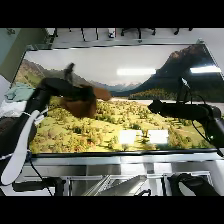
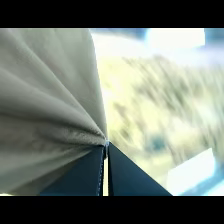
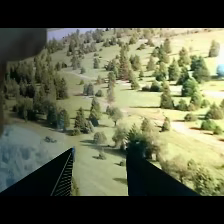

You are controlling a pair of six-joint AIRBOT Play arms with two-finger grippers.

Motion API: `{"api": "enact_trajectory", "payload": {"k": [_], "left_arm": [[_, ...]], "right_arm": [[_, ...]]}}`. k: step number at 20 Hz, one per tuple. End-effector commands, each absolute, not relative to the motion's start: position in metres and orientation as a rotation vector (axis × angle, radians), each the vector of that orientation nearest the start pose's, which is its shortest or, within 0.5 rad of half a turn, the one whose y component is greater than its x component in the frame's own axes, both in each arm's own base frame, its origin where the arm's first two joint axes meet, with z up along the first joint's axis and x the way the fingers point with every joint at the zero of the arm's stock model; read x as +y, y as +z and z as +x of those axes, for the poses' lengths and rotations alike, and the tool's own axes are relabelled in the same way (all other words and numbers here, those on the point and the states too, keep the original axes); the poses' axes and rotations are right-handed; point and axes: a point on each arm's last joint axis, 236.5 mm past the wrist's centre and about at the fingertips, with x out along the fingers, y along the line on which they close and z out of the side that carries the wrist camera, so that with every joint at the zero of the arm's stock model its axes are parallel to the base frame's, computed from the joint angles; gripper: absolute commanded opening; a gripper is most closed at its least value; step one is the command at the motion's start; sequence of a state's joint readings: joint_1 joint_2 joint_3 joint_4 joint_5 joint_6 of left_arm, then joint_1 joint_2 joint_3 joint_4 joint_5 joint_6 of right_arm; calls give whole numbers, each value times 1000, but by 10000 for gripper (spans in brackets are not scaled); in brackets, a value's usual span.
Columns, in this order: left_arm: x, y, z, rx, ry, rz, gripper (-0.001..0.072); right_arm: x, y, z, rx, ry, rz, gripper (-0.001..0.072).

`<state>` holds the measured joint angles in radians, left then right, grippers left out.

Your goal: Fold the shirts.

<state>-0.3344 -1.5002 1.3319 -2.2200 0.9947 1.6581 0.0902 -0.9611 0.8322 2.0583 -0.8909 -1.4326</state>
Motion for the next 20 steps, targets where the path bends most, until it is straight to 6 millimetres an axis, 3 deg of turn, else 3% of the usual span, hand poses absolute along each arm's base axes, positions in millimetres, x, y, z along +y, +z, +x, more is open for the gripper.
{"api": "enact_trajectory", "payload": {"k": [1, 3, 4, 5, 6, 8, 10, 11, 13, 14, 15, 17, 20], "left_arm": [[-357, 2, 328, 1260, -749, -271, 16], [-380, -7, 317, 1273, -748, -294, 17], [-384, -5, 316, 1275, -754, -292, 157], [-383, 3, 318, 1279, -764, -285, 520], [-373, 15, 323, 1295, -766, -290, 696], [-332, 47, 337, 1355, -757, -299, 696], [-271, 70, 354, 1380, -682, -352, 695], [-239, 70, 357, 1394, -614, -381, 696], [-172, 44, 346, 1443, -437, -419, 696], [-155, 27, 339, 1452, -379, -470, 696], [-141, 8, 335, 1443, -321, -530, 697], [-135, -28, 334, 1405, -285, -622, 697], [-149, -67, 347, 1390, -307, -726, 697]], "right_arm": [[90, 34, 328, 1156, 149, 574, 363], [87, 25, 321, 1210, 149, 568, 365], [88, 20, 315, 1247, 155, 564, 365], [92, 15, 311, 1276, 179, 551, 366], [94, 12, 311, 1288, 193, 554, 366], [91, 12, 317, 1293, 213, 564, 367], [93, 10, 328, 1310, 259, 599, 400], [97, 6, 334, 1324, 277, 620, 521], [109, -10, 348, 1344, 327, 649, 556], [118, -21, 357, 1347, 341, 672, 556], [127, -31, 366, 1345, 354, 688, 556], [150, -53, 380, 1365, 378, 724, 556], [185, -76, 395, 1421, 430, 708, 554]]}}
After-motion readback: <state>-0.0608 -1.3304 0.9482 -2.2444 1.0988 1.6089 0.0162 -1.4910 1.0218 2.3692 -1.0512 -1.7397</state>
